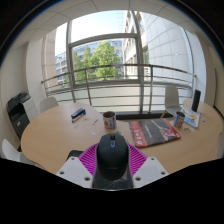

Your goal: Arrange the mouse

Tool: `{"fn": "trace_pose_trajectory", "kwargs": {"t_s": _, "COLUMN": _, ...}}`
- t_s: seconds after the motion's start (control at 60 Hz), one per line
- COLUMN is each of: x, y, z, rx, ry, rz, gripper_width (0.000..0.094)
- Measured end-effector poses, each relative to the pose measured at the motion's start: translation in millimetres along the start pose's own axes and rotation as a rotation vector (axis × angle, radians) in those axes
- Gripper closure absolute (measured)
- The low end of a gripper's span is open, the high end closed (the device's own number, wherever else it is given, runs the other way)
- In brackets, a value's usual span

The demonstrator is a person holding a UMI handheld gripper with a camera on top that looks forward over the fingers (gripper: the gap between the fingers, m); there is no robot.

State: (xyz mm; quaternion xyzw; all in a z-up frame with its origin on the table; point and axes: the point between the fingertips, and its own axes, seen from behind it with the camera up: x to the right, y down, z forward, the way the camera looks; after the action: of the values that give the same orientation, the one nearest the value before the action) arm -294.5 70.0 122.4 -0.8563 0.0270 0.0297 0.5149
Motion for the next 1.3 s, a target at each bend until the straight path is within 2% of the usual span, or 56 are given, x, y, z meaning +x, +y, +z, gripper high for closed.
{"fn": "trace_pose_trajectory", "kwargs": {"t_s": 0.033, "x": -2.9, "y": 1.8, "z": -0.4, "rx": -0.068, "ry": -0.018, "rz": -0.007, "gripper_width": 0.0551}}
{"fn": "trace_pose_trajectory", "kwargs": {"t_s": 0.117, "x": -24.7, "y": 55.8, "z": 21.9, "rx": -0.166, "ry": -0.024, "rz": -0.021, "gripper_width": 0.0546}}
{"fn": "trace_pose_trajectory", "kwargs": {"t_s": 0.183, "x": -25.1, "y": 107.9, "z": 62.6, "rx": -0.193, "ry": -0.013, "rz": -0.042, "gripper_width": 0.0529}}
{"fn": "trace_pose_trajectory", "kwargs": {"t_s": 0.317, "x": -40.7, "y": 121.0, "z": 51.3, "rx": -0.244, "ry": -0.003, "rz": -0.035, "gripper_width": 0.0431}}
{"fn": "trace_pose_trajectory", "kwargs": {"t_s": 0.383, "x": -45.7, "y": 125.8, "z": 42.2, "rx": -0.246, "ry": 0.006, "rz": -0.026, "gripper_width": 0.0314}}
{"fn": "trace_pose_trajectory", "kwargs": {"t_s": 0.45, "x": -43.7, "y": 106.1, "z": 27.1, "rx": -0.219, "ry": 0.015, "rz": -0.042, "gripper_width": 0.0079}}
{"fn": "trace_pose_trajectory", "kwargs": {"t_s": 0.5, "x": -44.1, "y": 95.1, "z": 8.6, "rx": -0.194, "ry": 0.032, "rz": -0.058, "gripper_width": 0.0118}}
{"fn": "trace_pose_trajectory", "kwargs": {"t_s": 0.567, "x": -45.2, "y": 77.9, "z": -19.4, "rx": -0.172, "ry": 0.047, "rz": -0.071, "gripper_width": 0.0082}}
{"fn": "trace_pose_trajectory", "kwargs": {"t_s": 0.8, "x": -56.6, "y": 35.9, "z": -131.0, "rx": -0.111, "ry": 0.066, "rz": -0.079, "gripper_width": 0.0092}}
{"fn": "trace_pose_trajectory", "kwargs": {"t_s": 1.083, "x": -66.4, "y": 60.4, "z": -238.6, "rx": -0.096, "ry": 0.066, "rz": -0.092, "gripper_width": 0.0090}}
{"fn": "trace_pose_trajectory", "kwargs": {"t_s": 1.3, "x": -71.0, "y": 82.7, "z": -278.0, "rx": -0.101, "ry": 0.058, "rz": -0.073, "gripper_width": 0.0093}}
